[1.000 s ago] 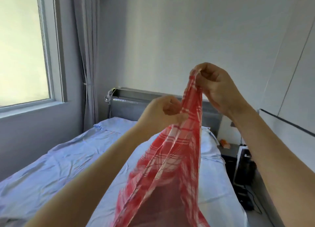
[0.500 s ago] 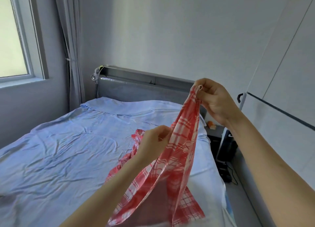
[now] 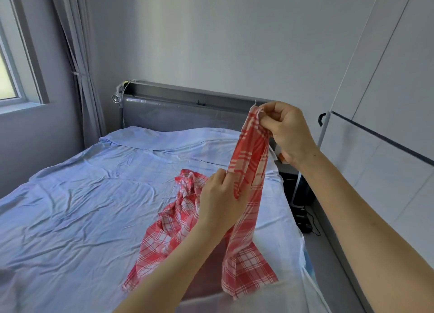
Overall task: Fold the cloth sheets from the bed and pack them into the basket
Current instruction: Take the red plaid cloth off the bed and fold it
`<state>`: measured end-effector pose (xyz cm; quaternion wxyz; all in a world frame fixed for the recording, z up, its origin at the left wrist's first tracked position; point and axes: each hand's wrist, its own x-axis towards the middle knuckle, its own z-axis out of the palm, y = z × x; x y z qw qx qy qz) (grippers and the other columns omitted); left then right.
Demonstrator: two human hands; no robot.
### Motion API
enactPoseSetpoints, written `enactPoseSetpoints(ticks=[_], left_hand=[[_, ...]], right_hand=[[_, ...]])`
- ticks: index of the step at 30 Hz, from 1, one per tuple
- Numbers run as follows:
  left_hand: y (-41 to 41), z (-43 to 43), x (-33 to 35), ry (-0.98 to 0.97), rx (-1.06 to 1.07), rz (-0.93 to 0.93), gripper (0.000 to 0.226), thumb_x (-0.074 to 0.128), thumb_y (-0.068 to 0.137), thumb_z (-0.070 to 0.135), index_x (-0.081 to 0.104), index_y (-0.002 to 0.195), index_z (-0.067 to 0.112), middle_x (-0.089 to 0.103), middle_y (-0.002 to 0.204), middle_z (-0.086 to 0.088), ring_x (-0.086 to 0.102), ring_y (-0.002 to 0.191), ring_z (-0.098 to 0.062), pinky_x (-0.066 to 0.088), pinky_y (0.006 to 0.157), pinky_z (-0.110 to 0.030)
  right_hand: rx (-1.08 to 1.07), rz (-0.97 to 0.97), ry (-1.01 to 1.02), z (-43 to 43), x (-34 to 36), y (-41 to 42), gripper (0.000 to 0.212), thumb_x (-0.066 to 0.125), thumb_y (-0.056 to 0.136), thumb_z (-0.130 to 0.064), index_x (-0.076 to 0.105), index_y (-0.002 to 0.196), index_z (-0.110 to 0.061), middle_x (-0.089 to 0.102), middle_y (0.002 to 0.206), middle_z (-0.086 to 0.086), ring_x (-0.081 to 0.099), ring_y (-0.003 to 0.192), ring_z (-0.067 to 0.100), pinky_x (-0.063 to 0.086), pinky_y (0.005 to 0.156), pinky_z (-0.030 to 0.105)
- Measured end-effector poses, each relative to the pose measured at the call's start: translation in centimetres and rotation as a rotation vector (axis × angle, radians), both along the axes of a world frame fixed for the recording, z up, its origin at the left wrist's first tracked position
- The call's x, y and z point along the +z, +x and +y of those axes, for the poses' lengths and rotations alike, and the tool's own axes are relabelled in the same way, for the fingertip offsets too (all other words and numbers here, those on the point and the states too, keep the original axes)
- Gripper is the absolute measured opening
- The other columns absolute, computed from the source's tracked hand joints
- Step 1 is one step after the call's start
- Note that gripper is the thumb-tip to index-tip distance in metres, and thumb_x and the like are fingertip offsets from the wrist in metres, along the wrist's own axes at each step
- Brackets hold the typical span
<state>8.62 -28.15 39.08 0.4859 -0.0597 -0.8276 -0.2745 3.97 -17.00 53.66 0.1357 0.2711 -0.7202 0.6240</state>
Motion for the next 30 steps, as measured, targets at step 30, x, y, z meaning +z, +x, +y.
enactPoseSetpoints(ticks=[30], left_hand=[[5.9,-5.4,6.6,0.294,-0.630,-0.685,0.023,0.056,0.092,0.006,0.038,0.094,0.020,0.071,0.072,0.005,0.054,0.063,-0.039,0.043,0.058,-0.041]], right_hand=[[-0.391,-0.432,0.092,10.0,-3.8,-0.2,0.021,0.061,0.081,0.008,0.068,0.071,-0.009,0.065,0.066,0.006,0.060,0.057,0.016,0.053,0.061,0.028]])
